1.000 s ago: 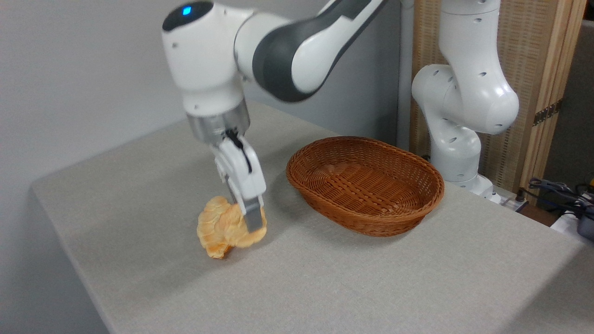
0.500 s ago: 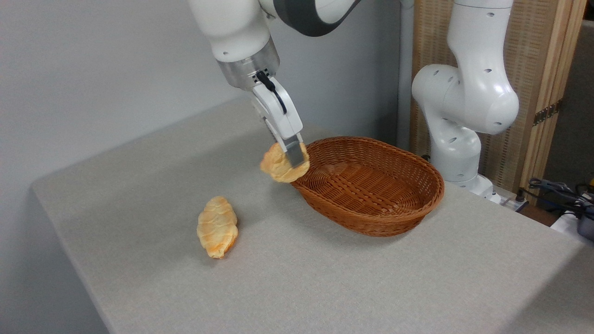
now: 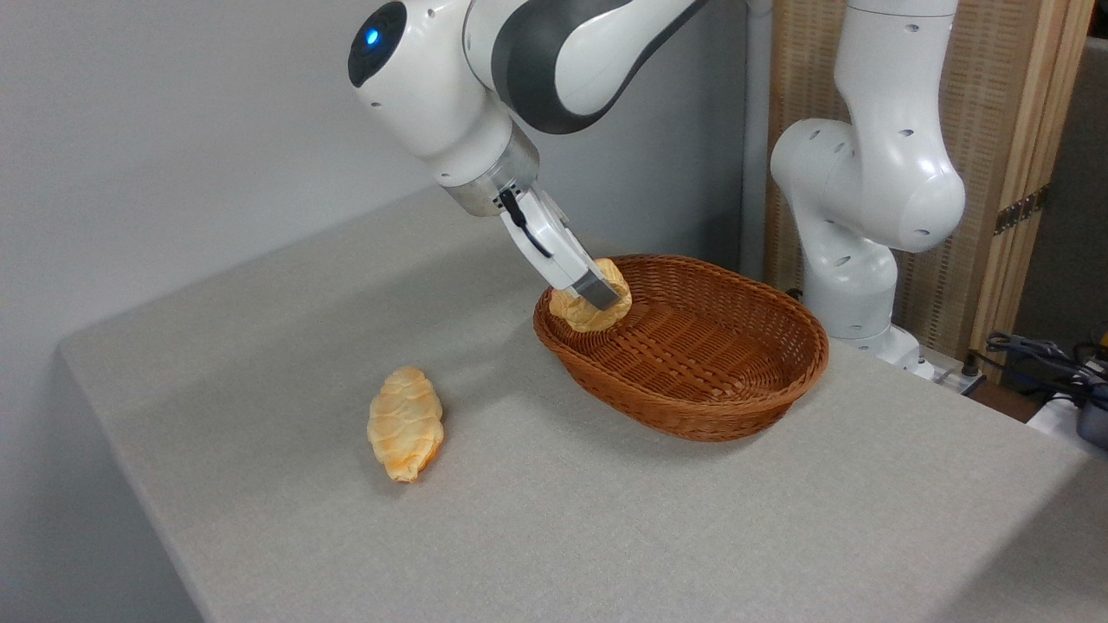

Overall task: Put bread into the basket
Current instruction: 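Lower the bread roll into the basket and open the gripper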

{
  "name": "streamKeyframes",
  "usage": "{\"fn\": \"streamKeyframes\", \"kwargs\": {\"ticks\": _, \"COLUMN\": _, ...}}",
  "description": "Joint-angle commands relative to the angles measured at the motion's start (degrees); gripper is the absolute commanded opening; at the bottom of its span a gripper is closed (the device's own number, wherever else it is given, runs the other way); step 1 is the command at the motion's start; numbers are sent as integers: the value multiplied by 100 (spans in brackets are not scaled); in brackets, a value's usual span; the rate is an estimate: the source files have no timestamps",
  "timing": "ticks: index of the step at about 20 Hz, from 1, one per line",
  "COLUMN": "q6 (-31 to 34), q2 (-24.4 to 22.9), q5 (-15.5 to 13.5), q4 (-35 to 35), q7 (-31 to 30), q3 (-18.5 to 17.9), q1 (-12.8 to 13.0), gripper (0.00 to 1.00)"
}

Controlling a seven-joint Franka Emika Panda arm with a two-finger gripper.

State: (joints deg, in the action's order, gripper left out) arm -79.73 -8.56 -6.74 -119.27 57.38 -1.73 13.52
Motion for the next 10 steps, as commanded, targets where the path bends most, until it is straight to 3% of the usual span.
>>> {"fn": "streamKeyframes", "kwargs": {"ticks": 1, "q6": 72, "q2": 47, "q5": -20, "q4": 1, "q7": 133, "q3": -11, "q1": 168, "gripper": 100}}
{"fn": "streamKeyframes", "kwargs": {"ticks": 10, "q6": 1, "q2": 74, "q5": -2, "q4": 342, "q7": 98, "q3": -64, "q1": 151, "gripper": 100}}
